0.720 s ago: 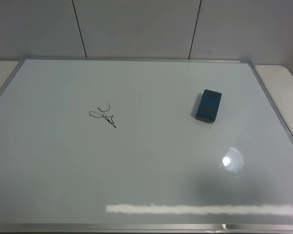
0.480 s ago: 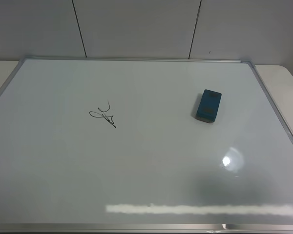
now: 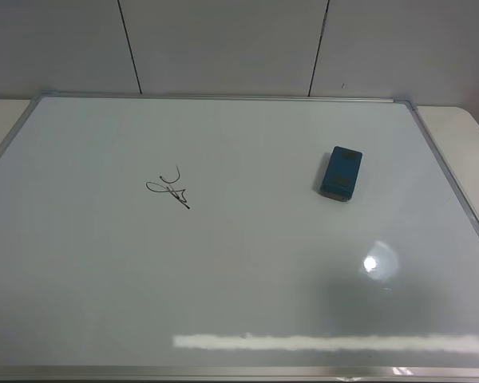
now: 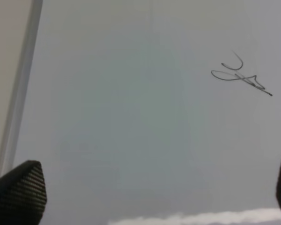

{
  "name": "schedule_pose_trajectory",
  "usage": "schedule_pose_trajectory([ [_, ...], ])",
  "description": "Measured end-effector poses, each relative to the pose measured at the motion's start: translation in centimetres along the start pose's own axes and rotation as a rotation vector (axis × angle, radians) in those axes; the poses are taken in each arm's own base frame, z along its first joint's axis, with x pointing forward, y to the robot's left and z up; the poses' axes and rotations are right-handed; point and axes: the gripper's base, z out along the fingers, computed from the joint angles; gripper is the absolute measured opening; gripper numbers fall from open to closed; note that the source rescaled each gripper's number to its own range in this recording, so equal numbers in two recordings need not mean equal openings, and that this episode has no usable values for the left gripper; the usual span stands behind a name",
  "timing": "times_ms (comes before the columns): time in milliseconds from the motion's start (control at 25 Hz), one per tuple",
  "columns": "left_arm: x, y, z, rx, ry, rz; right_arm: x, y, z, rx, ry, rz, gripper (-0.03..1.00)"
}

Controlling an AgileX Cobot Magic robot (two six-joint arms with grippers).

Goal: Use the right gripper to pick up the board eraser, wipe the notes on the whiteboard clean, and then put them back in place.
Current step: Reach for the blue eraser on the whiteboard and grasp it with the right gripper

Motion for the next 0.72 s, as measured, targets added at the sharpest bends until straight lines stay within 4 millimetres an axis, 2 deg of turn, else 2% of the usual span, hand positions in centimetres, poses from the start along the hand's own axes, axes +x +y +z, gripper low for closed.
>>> schedule_pose_trajectory([
  [200, 0.0, 0.0, 0.0, 0.000, 0.000, 0.000, -3.5, -0.1, -1.2, 0.033, -0.008, 0.000, 1.00],
  [360, 0.0, 0.0, 0.0, 0.000, 0.000, 0.000, -6.8, 0.1, -1.2, 0.060, 0.072, 0.006, 1.00],
  [560, 0.0, 0.0, 0.0, 0.000, 0.000, 0.000, -10.5, 0.7, 1.2, 0.076, 0.226, 0.026, 1.00],
  [720, 0.0, 0.0, 0.0, 0.000, 0.000, 0.000, -12.3, 1.5, 3.9, 0.057, 0.328, 0.051, 1.00],
])
